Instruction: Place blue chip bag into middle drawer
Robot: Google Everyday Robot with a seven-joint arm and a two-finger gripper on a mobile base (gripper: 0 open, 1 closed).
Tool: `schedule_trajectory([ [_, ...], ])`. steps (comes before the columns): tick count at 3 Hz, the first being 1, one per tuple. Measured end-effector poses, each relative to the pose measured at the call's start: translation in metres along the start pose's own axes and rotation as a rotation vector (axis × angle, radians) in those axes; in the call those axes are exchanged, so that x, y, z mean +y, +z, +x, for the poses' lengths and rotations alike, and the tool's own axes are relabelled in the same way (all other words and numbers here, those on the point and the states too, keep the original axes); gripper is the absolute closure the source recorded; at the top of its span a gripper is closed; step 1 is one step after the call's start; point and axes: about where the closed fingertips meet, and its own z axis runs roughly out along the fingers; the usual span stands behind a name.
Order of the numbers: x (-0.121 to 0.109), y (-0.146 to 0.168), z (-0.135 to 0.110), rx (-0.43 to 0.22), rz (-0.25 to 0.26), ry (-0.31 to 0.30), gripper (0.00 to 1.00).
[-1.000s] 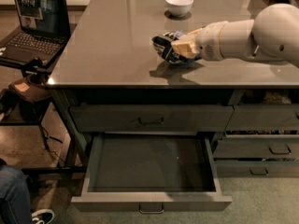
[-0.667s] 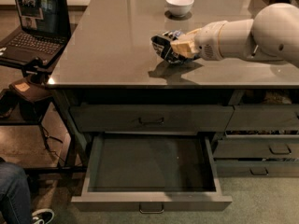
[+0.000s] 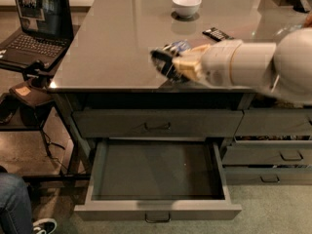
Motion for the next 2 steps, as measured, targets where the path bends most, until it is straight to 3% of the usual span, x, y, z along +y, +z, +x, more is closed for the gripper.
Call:
schedule_trajectory([
  [1, 0.08, -0.011, -0.011, -0.028, -0.021, -0.049, 1.0],
  [2, 0.192, -0.014, 0.011, -0.014, -0.187, -0.062, 1.0],
])
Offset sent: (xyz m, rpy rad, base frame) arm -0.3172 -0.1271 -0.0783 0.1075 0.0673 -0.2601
